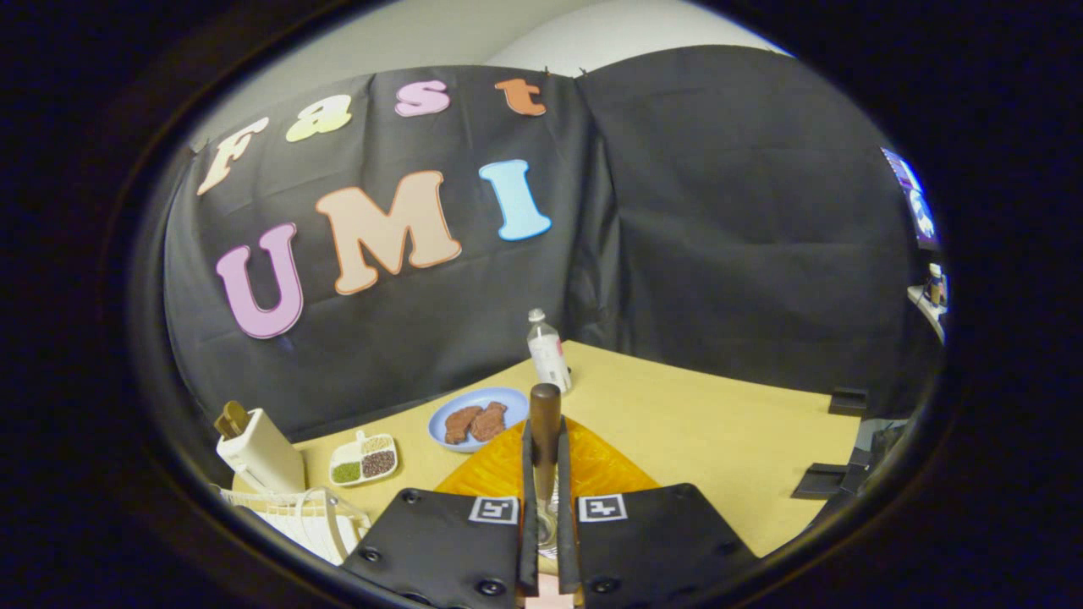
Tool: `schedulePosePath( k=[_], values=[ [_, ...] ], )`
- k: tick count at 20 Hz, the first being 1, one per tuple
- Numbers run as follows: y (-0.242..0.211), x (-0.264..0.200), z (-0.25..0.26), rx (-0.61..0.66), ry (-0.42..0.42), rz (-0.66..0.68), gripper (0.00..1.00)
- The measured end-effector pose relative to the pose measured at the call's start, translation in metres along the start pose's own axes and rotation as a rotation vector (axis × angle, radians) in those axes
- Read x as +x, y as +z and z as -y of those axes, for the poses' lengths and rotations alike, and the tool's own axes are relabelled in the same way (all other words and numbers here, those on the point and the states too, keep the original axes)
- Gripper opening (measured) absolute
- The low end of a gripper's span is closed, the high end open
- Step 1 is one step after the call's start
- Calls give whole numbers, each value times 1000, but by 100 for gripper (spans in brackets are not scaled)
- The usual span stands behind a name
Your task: Take the plate from the dish rack, then take the spoon from the basket and place it into the plate.
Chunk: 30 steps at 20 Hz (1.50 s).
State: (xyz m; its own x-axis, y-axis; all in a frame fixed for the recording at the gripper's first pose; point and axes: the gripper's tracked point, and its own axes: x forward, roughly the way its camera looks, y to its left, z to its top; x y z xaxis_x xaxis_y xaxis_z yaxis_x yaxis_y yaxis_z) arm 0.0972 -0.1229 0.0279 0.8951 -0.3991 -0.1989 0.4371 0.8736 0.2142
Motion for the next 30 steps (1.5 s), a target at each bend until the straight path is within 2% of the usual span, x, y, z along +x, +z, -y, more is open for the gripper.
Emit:
schedulePosePath(
  k=[5,9,16,22,26,30],
  values=[
    [38,-48,-8,54,28,85,12],
    [29,-90,-9,72,28,72,12],
    [-45,-122,-30,104,73,-64,12],
    [-116,-121,-23,272,96,-204,12],
    [-145,-114,-14,294,82,-261,12],
    [-149,-105,-4,360,88,-265,12]
  ],
)
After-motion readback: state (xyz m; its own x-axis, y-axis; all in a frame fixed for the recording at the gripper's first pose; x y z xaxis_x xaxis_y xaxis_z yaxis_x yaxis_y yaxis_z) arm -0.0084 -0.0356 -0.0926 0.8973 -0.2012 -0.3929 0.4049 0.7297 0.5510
